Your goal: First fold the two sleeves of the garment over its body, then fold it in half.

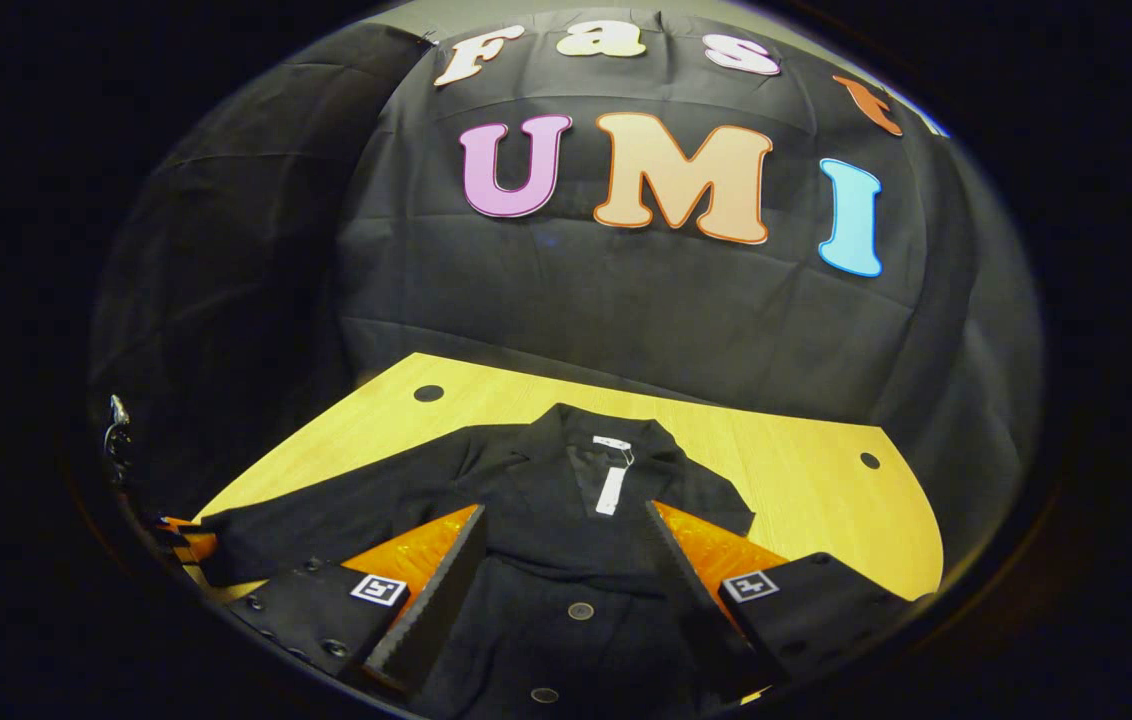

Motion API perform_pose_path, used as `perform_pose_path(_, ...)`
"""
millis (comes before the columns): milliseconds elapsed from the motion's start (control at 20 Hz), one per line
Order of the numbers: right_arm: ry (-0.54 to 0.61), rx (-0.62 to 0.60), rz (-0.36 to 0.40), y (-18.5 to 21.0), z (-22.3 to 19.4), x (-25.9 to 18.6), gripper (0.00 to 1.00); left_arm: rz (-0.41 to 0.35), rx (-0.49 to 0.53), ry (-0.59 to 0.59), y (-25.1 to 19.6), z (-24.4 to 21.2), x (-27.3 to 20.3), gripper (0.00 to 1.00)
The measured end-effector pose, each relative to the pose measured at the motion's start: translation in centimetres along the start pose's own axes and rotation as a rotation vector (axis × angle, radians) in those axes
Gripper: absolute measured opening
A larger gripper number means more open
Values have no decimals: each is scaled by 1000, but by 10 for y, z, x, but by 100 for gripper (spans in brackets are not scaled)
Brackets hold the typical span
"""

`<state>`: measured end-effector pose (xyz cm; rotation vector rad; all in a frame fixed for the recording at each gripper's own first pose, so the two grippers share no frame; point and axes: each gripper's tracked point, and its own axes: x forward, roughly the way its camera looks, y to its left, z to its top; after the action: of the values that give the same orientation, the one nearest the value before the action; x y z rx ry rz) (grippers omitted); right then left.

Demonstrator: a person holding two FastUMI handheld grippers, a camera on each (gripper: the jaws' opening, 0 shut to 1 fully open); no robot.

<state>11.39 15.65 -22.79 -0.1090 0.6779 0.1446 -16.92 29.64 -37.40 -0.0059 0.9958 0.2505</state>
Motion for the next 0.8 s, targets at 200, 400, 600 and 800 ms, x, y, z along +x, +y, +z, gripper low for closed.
perform_pose_path(200,-24,46,-6,-32,-21,-35,98,7,-12,22,-9,3,0,0)
perform_pose_path(400,-44,116,-21,-66,-46,-68,98,-20,-138,-34,-22,44,-13,0)
perform_pose_path(600,-45,172,-28,-95,-69,-91,98,-33,-112,-174,-46,110,-32,0)
perform_pose_path(800,-76,211,-16,-111,-75,-105,98,-69,-46,-279,-85,159,-45,0)
